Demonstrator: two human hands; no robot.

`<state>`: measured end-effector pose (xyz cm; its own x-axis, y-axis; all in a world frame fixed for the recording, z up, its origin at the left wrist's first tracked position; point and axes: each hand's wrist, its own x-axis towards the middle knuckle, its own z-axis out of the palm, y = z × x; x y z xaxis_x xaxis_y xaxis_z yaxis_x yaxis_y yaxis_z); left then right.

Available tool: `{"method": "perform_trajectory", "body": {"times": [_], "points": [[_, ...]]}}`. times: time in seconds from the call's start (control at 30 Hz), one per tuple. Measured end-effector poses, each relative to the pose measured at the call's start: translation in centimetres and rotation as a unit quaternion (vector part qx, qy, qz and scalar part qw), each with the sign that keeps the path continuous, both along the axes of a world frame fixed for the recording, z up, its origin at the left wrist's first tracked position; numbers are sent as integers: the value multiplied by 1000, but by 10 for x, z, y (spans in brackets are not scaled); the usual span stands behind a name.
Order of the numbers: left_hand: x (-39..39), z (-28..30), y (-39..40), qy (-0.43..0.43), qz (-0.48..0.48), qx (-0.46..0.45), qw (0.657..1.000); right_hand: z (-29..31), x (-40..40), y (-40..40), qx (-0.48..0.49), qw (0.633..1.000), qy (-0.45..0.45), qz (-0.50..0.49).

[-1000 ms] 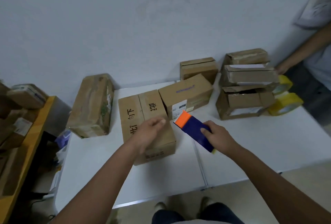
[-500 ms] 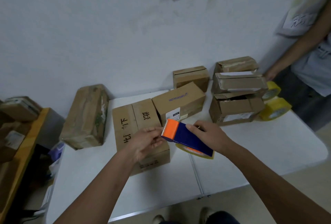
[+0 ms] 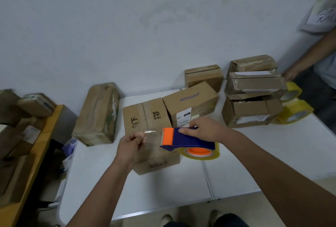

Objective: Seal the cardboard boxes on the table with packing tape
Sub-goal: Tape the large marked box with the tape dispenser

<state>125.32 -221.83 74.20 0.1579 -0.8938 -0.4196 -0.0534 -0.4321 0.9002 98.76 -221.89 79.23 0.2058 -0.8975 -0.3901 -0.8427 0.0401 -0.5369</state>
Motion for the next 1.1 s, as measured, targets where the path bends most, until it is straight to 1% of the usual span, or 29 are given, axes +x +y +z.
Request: {"method": "perform_trajectory", "body": {"times": [0.07,0.13,0.2,0.23,0.4,0.5,0.67,0.77,0.83,0.93,1.03,1.1], "points": [[38,-2,-1,1,34,3,999,1,-9,-2,17,999,28,25],[62,-5,6,-10,15,17,1000,1,-19,-3,33,997,55,42],[66,-11,18,-9,3,33,999,-3,-25,-5,41,996,67,45],[64,-15,24,-2,13,37,999,-5,-27,-7,40,996,71,43],[47,-30,48,37,138,26,989,-17,-29,-8,-4,997,71,21],[48,-34,49,32,172,26,984,-23,-28,-3,-37,995,87,36],[63,-32,39,1,170,23,985,-29,-25,2,-59,993,85,56],[63,-28,36,-4,162,18,987,-25,-27,-4,-58,993,82,68],[65,-27,37,-5,176,13,984,-24,-32,-8,-51,993,80,69],[76,-27,41,-18,216,6,976,-25,-44,-11,-53,991,102,67],[77,-31,50,-27,209,15,977,-28,-56,-13,-54,991,111,57],[71,-36,57,-16,210,30,977,-31,-60,-15,-54,990,116,53]]}}
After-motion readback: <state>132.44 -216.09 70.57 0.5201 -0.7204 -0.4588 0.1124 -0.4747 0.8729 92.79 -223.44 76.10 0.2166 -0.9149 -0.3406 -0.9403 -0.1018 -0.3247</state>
